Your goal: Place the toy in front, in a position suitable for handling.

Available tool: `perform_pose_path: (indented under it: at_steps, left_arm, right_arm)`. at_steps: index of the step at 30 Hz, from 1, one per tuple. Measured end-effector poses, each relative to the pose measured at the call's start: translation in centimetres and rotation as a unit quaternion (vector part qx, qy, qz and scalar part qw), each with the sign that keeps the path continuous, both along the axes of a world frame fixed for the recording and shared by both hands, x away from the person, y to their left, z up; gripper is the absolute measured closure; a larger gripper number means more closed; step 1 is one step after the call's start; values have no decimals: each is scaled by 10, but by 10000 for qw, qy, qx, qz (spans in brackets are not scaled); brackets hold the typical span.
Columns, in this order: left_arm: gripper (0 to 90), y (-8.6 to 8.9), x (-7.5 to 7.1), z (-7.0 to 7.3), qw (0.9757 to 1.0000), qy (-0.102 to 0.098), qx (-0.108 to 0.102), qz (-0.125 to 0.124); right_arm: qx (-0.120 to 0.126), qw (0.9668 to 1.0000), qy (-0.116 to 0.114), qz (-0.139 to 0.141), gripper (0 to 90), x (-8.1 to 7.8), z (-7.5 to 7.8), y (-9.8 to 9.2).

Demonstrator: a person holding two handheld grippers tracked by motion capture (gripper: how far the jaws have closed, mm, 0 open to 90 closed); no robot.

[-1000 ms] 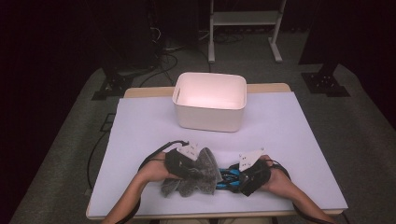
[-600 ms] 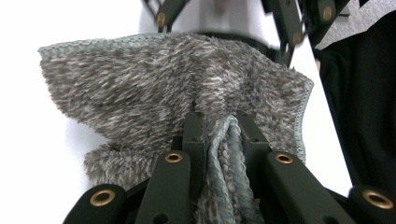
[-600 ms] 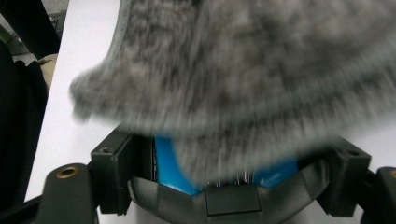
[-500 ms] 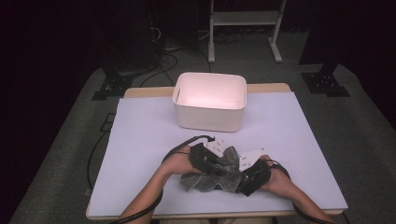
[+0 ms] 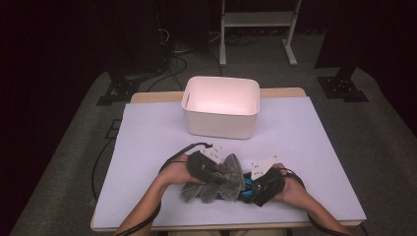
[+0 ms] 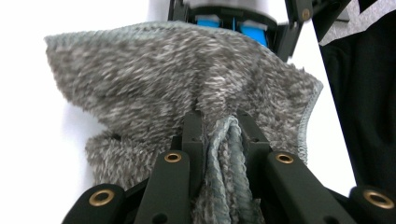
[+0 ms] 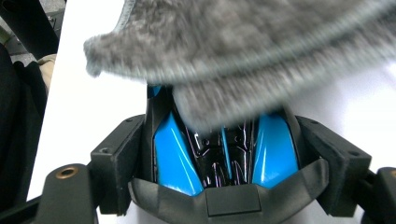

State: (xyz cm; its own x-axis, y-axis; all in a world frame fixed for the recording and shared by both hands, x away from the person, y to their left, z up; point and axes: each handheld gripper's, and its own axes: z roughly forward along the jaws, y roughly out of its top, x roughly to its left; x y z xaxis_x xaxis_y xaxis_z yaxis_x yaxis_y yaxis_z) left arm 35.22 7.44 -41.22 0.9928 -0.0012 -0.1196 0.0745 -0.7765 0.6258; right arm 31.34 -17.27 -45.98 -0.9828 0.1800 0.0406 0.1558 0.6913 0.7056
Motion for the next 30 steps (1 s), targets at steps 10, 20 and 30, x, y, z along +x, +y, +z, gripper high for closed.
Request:
perform_pose_path:
  at_steps: [10, 20, 30]
  left_arm:
    - [768, 20, -9, -8, 9998, 38, -108, 160]
    - [768, 17, -8, -7, 9999, 40, -25, 97]
    - [756, 16, -8, -6, 9999, 71, 49, 65]
  right_arm:
    - [-227, 9996, 135, -32, 180, 1, 6, 0]
    - [365, 9959, 762, -336, 172, 14, 25, -13]
    - [307, 9934, 1003, -470, 206, 21, 16, -6]
